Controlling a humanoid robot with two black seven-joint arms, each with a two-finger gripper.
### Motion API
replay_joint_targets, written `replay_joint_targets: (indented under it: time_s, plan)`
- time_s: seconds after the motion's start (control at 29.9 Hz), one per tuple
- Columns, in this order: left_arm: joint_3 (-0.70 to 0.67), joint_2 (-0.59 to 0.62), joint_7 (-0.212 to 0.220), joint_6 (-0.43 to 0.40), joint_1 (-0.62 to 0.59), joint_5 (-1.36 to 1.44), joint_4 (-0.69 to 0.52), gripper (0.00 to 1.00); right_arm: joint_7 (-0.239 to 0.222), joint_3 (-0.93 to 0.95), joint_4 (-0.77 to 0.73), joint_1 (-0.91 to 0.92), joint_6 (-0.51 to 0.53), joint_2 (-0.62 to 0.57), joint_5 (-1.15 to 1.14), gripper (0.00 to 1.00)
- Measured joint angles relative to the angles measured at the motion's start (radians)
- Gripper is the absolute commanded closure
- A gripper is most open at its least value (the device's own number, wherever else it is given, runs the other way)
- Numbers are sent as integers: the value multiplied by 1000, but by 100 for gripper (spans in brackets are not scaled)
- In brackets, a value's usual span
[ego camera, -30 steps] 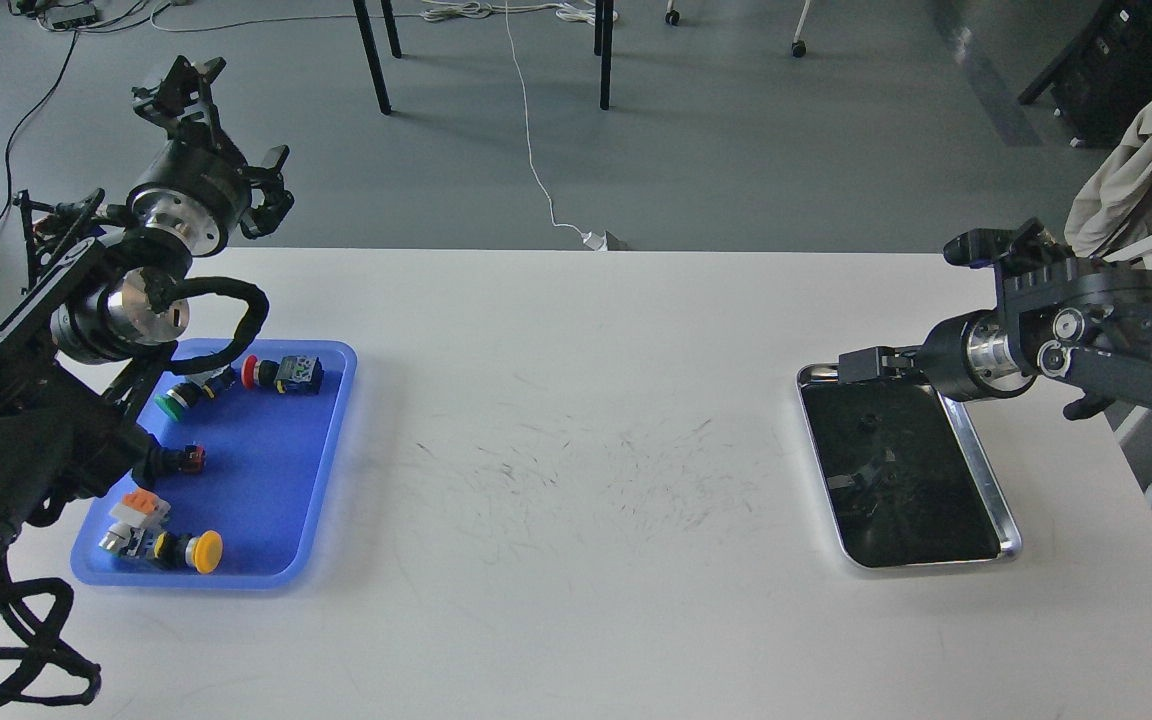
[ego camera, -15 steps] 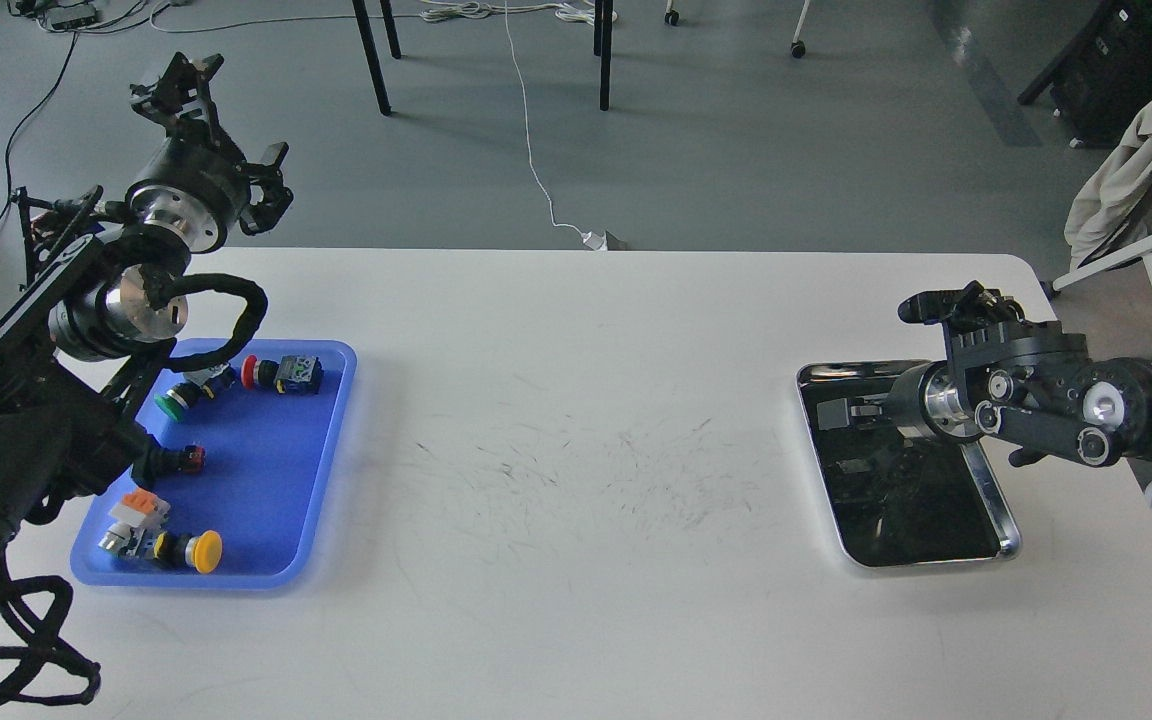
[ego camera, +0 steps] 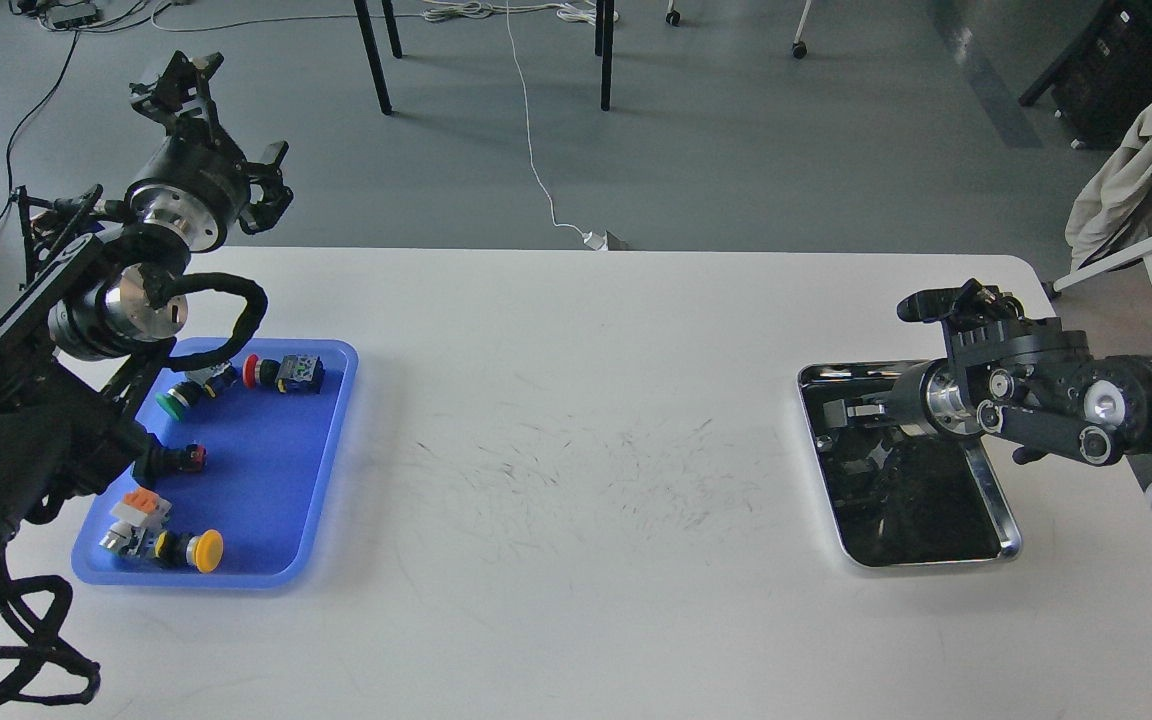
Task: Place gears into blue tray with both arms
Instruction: 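Lower the right gripper into the metal tray and grasp the small black part, then carry the black part with the right gripper toward the table center and release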
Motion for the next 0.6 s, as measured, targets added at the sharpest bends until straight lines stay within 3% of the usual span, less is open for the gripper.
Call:
replay_joint_targets:
  time_s: [0.37, 0.6]
  plan:
    - [0, 4, 0, 0, -6, 0, 0, 2, 4, -12, 28, 67, 6, -33, -7, 99]
    - [0, 4, 0, 1, -10, 0, 0, 2, 11, 2, 143, 192, -3, -48, 26, 99]
